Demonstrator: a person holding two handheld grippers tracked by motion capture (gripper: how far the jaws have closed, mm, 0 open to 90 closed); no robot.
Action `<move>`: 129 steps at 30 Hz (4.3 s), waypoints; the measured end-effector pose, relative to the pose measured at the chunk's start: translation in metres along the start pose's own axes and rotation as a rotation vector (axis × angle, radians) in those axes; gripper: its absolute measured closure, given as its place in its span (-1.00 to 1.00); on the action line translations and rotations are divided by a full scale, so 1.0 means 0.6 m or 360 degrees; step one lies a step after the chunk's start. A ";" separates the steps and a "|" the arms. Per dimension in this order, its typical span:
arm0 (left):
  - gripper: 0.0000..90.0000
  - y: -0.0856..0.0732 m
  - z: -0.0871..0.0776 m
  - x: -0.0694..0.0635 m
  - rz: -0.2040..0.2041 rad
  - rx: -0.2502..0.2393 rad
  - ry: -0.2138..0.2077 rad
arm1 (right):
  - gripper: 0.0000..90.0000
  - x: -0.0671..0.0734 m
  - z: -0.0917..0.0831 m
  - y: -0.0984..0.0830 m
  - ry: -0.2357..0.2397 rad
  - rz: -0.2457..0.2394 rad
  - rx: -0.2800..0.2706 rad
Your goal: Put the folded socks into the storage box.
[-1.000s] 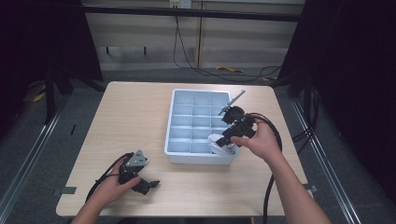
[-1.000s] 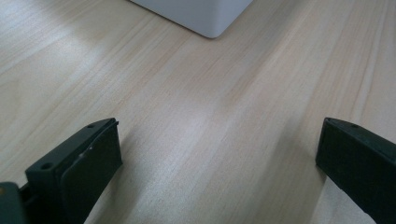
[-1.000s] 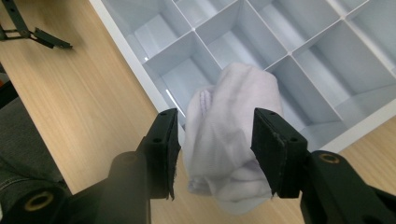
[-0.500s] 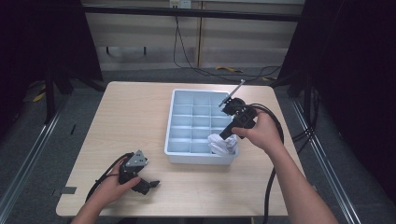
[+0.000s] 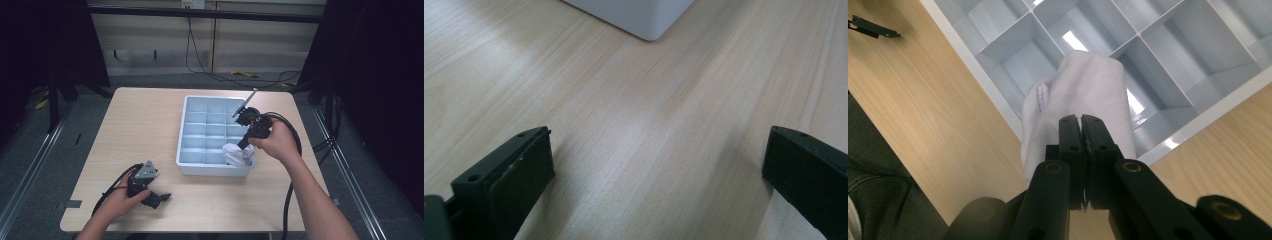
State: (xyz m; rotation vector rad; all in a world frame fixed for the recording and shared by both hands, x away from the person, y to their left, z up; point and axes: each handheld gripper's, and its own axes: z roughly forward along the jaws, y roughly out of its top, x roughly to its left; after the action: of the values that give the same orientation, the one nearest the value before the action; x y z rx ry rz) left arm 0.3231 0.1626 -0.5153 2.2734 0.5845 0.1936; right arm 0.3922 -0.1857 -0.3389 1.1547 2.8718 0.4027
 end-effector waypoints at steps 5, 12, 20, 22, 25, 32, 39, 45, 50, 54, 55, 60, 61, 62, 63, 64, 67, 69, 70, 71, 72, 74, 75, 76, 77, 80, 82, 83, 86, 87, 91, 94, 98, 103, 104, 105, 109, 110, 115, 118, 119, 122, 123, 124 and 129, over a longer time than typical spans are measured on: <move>-1.00 0.000 0.000 0.000 -0.0002 0.0000 -0.0002 | 0.97 0.006 0.022 0.000 0.0032 -0.0036 0.0063; -1.00 0.000 0.000 0.000 -0.0002 0.0000 -0.0002 | 0.99 0.009 0.044 -0.002 0.0006 -0.0050 0.0128; -1.00 0.000 0.000 0.000 -0.0004 -0.0001 0.0002 | 1.00 0.006 0.057 -0.006 -0.0016 -0.0039 0.0128; -1.00 0.000 0.000 0.000 -0.0004 -0.0001 0.0002 | 1.00 0.006 0.060 -0.006 -0.0029 -0.0047 0.0135; -1.00 0.000 0.000 0.000 -0.0004 -0.0001 0.0002 | 1.00 0.005 0.064 -0.006 -0.0041 -0.0046 0.0146; -1.00 0.000 0.000 -0.001 -0.0009 -0.0005 -0.0002 | 1.00 0.001 0.082 -0.010 -0.0052 -0.0028 0.0129; -1.00 0.000 0.000 0.000 0.0006 0.0006 -0.0005 | 1.00 -0.001 0.103 -0.013 -0.0049 -0.0029 0.0171; -1.00 0.000 -0.001 0.000 0.0008 0.0010 -0.0001 | 1.00 -0.002 0.123 -0.019 -0.0039 -0.0036 0.0201; -1.00 0.000 -0.001 0.001 0.0009 0.0011 -0.0004 | 1.00 -0.004 0.132 -0.025 -0.0019 -0.0018 0.0228; -1.00 0.000 -0.001 0.000 0.0007 0.0012 -0.0006 | 1.00 -0.002 0.145 -0.032 -0.0024 -0.0027 0.0276; -1.00 0.000 -0.001 0.000 0.0007 0.0012 -0.0006 | 0.97 -0.007 0.137 -0.035 0.0001 -0.0014 0.0233; -1.00 0.000 -0.001 0.000 0.0003 0.0011 -0.0005 | 0.96 -0.006 0.108 -0.031 -0.0007 0.0004 0.0205; -1.00 0.000 -0.001 0.000 0.0004 0.0011 -0.0005 | 0.96 -0.006 0.093 -0.026 -0.0031 -0.0019 0.0184; -1.00 0.000 -0.001 0.000 0.0007 0.0012 -0.0006 | 0.96 -0.006 0.093 -0.026 -0.0031 -0.0019 0.0184; -1.00 0.000 0.000 0.000 0.0005 0.0009 -0.0003 | 0.96 -0.006 0.079 -0.022 -0.0040 -0.0023 0.0178; -1.00 0.000 0.000 0.000 -0.0004 -0.0002 -0.0002 | 0.96 -0.007 0.074 -0.020 -0.0042 -0.0016 0.0162; -1.00 0.000 0.000 0.000 -0.0004 -0.0002 0.0000 | 0.96 -0.008 0.058 -0.015 -0.0036 -0.0002 0.0128; -1.00 0.000 0.000 0.000 0.0000 -0.0002 -0.0001 | 0.96 -0.008 0.054 -0.013 -0.0048 -0.0001 0.0118; -1.00 0.000 0.000 0.000 0.0000 -0.0001 -0.0002 | 0.96 -0.008 0.048 -0.010 -0.0052 0.0003 0.0107; -1.00 0.000 0.000 0.000 0.0000 -0.0001 -0.0001 | 0.97 -0.008 0.039 -0.002 -0.0062 0.0004 0.0092; -1.00 0.000 0.000 0.000 -0.0004 -0.0002 0.0000 | 0.97 -0.008 0.039 0.000 -0.0063 -0.0003 0.0089; -1.00 0.000 0.000 0.000 0.0000 -0.0001 -0.0002 | 0.96 -0.005 0.040 0.006 -0.0059 -0.0011 0.0097; -1.00 0.000 0.000 0.000 -0.0004 -0.0002 0.0000 | 0.96 -0.004 0.043 0.009 -0.0066 -0.0030 0.0100; -1.00 0.000 0.000 0.000 -0.0004 -0.0002 0.0000 | 0.96 -0.004 0.043 0.009 -0.0066 -0.0030 0.0100; -1.00 0.000 0.000 0.000 0.0000 -0.0001 -0.0002 | 0.95 -0.003 0.047 0.013 -0.0078 -0.0035 0.0103; -1.00 0.000 0.000 0.000 -0.0005 -0.0002 0.0000 | 0.97 -0.001 0.072 0.020 -0.0062 -0.0032 0.0133; -1.00 0.000 0.000 0.000 0.0000 -0.0001 -0.0002 | 0.98 0.000 0.078 0.021 -0.0049 -0.0026 0.0140; -1.00 0.000 0.000 0.000 -0.0005 -0.0002 0.0000 | 0.99 0.000 0.085 0.022 -0.0050 -0.0046 0.0150; -1.00 0.000 0.000 0.000 -0.0008 -0.0003 0.0000 | 1.00 0.004 0.099 0.024 -0.0036 -0.0052 0.0175; -1.00 0.000 0.000 -0.001 -0.0009 -0.0003 -0.0001 | 1.00 0.005 0.101 0.024 -0.0034 -0.0048 0.0181; -1.00 0.000 0.000 -0.001 -0.0009 -0.0003 -0.0001 | 1.00 0.007 0.111 0.025 -0.0030 -0.0059 0.0182; -1.00 0.000 0.000 -0.001 -0.0008 -0.0002 -0.0002 | 1.00 0.009 0.119 0.026 -0.0022 -0.0062 0.0189; -1.00 0.000 0.000 0.001 0.0010 0.0010 -0.0005 | 1.00 0.011 0.128 0.026 -0.0028 -0.0079 0.0212; -1.00 0.000 -0.001 0.000 0.0007 0.0012 -0.0007 | 1.00 0.008 0.137 0.022 -0.0010 -0.0080 0.0227; -1.00 0.000 -0.001 0.000 0.0007 0.0012 -0.0007 | 1.00 0.009 0.142 0.021 -0.0006 -0.0082 0.0238; -1.00 0.000 -0.001 0.000 0.0007 0.0012 -0.0007 | 1.00 0.009 0.146 0.020 0.0004 -0.0084 0.0242; -1.00 0.000 -0.001 0.000 0.0004 0.0011 -0.0006 | 1.00 0.009 0.157 0.018 0.0010 -0.0079 0.0255; -1.00 0.000 -0.001 0.000 0.0004 0.0012 -0.0007 | 1.00 0.009 0.158 0.018 0.0013 -0.0081 0.0263; -1.00 0.000 -0.001 0.001 0.0009 0.0013 -0.0008 | 1.00 0.007 0.166 0.014 0.0019 -0.0093 0.0248; -1.00 0.000 0.000 0.000 0.0003 0.0007 -0.0008 | 1.00 0.009 0.167 0.013 0.0008 -0.0102 0.0249; -1.00 0.000 -0.001 0.001 0.0010 0.0013 -0.0009 | 1.00 0.010 0.169 0.012 0.0010 -0.0094 0.0249; -1.00 0.000 -0.001 0.001 0.0009 0.0012 -0.0009 | 1.00 0.010 0.171 0.012 0.0010 -0.0094 0.0251; -1.00 0.000 -0.001 0.001 0.0010 0.0013 -0.0009 | 1.00 0.008 0.172 0.011 0.0019 -0.0086 0.0248; -1.00 0.000 -0.001 0.000 0.0005 0.0012 -0.0007 | 1.00 0.007 0.172 0.011 0.0030 -0.0078 0.0252; -1.00 0.000 -0.001 0.001 0.0010 0.0013 -0.0009 | 1.00 0.007 0.172 0.008 0.0023 -0.0081 0.0233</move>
State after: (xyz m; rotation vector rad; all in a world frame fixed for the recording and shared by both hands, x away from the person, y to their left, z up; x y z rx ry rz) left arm 0.3234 0.1630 -0.5151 2.2831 0.5762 0.1883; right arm 0.4042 -0.1558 -0.4369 1.0990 2.9799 0.2027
